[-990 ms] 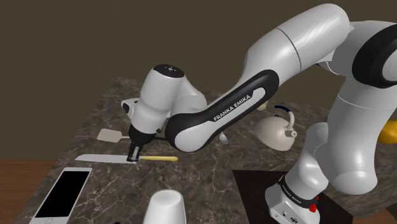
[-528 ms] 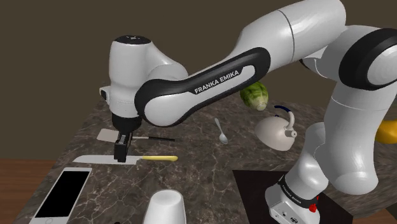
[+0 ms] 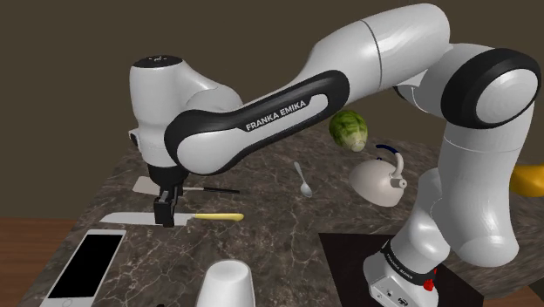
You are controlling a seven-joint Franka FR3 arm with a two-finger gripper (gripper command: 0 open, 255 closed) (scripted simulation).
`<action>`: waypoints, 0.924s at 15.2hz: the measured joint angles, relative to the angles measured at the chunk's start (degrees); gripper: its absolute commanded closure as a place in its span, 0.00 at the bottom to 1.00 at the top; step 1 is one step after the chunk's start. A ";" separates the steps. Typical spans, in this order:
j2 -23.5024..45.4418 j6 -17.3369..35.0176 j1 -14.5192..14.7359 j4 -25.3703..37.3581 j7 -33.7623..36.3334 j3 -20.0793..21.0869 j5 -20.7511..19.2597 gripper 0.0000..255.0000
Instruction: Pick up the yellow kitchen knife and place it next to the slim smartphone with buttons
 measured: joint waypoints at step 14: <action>0.23 0.77 0.01 -0.55 0.06 -0.03 -0.07 1.00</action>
